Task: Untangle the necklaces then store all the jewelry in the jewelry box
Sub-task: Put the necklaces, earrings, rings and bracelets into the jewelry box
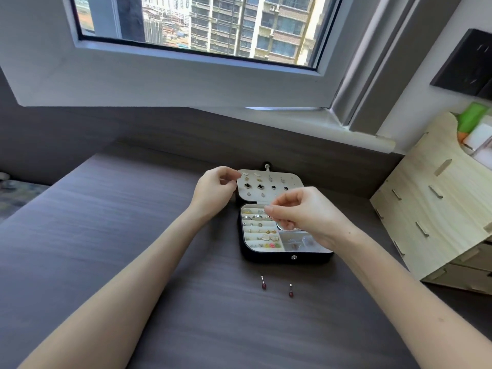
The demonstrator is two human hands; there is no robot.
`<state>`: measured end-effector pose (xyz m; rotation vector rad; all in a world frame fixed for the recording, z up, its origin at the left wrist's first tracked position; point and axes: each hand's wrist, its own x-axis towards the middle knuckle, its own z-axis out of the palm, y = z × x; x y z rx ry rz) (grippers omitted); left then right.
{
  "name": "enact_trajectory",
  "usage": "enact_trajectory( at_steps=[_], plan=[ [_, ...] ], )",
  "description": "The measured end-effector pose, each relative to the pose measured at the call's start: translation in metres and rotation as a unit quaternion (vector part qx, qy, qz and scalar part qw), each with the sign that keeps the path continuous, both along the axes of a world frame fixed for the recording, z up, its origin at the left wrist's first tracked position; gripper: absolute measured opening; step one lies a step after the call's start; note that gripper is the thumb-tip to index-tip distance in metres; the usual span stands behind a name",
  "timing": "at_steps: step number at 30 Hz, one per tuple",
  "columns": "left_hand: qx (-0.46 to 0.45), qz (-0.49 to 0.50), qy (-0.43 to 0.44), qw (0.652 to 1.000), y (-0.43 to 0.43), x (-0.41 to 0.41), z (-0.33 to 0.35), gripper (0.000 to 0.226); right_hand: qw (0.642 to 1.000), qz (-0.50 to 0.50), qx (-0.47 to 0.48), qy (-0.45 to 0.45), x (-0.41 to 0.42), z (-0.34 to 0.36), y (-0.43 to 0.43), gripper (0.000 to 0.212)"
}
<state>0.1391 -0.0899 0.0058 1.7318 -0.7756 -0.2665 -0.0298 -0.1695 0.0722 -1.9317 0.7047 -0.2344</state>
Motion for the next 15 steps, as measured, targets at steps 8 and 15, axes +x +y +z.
enact_trajectory(
  at_steps=[8, 15],
  plan=[
    [-0.017, 0.010, 0.005, 1.000, 0.001, 0.005, -0.001, 0.024, 0.952, 0.102, -0.284, 0.055, -0.002, -0.007, 0.015, 0.016],
    [-0.012, 0.011, 0.001, 1.000, 0.002, 0.003, 0.002, 0.023, 0.887, 0.157, -0.434, 0.013, -0.006, -0.016, 0.021, 0.043]
  ],
)
